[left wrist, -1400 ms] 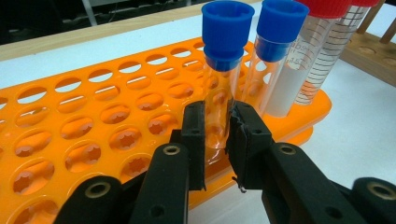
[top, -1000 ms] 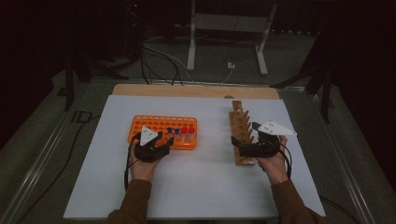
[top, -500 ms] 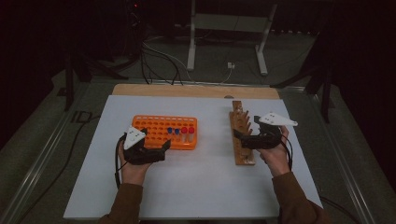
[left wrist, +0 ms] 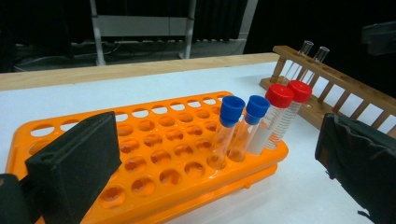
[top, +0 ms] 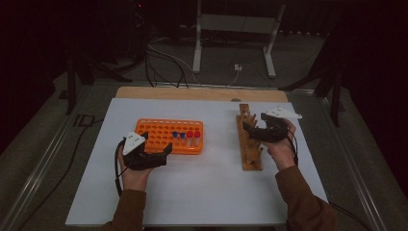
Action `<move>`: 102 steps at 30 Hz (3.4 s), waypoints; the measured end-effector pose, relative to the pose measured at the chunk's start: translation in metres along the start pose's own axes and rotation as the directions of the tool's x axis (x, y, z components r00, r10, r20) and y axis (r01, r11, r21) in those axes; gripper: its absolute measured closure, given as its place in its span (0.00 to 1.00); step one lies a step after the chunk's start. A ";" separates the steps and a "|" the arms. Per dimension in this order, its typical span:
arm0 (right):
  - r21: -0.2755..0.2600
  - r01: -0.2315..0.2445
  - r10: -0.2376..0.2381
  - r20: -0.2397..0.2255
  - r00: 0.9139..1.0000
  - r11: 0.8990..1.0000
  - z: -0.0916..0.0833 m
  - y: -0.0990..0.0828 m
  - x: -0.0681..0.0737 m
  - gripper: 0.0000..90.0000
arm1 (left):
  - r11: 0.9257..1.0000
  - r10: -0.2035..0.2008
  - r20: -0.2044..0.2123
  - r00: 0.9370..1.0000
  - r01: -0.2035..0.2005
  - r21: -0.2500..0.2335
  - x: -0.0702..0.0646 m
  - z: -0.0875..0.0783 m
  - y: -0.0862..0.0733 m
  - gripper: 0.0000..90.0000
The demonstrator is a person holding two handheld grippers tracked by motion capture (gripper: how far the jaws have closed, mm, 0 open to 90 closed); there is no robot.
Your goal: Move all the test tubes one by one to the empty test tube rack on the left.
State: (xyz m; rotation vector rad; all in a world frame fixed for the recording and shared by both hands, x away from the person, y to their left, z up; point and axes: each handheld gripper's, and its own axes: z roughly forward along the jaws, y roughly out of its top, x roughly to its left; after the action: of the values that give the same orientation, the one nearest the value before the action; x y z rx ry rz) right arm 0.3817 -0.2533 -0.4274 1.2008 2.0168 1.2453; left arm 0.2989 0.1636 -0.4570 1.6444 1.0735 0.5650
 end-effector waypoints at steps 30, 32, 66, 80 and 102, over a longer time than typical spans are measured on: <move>0.128 0.024 -0.036 0.094 0.995 0.991 0.050 -0.002 -0.010 0.84 | 1.000 -0.014 0.001 1.000 0.014 -0.005 0.001 0.000 -0.001 0.01; 0.132 0.035 -0.048 0.102 0.994 0.991 0.052 -0.002 -0.008 0.84 | 1.000 -0.015 0.001 1.000 0.015 -0.006 0.001 0.000 -0.001 0.01; 0.013 0.005 -0.006 0.108 0.994 1.000 0.026 0.011 -0.008 0.85 | 1.000 -0.010 0.011 1.000 0.011 -0.005 -0.001 0.000 -0.001 0.01; -0.034 0.046 -0.042 0.089 0.995 0.998 -0.001 0.025 -0.002 0.85 | 1.000 0.016 0.000 1.000 -0.016 -0.011 -0.007 0.000 0.002 0.01; -0.013 0.147 -0.148 -0.122 0.982 0.989 -0.017 0.016 0.044 0.85 | 0.992 0.128 0.053 0.990 -0.128 0.003 -0.045 0.023 0.015 0.01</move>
State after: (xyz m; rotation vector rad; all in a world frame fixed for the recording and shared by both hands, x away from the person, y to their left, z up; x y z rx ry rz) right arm 0.3533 -0.2200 -0.4033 0.9743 2.1471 1.2762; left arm 0.3007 0.1122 -0.4448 1.7332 0.9375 0.5990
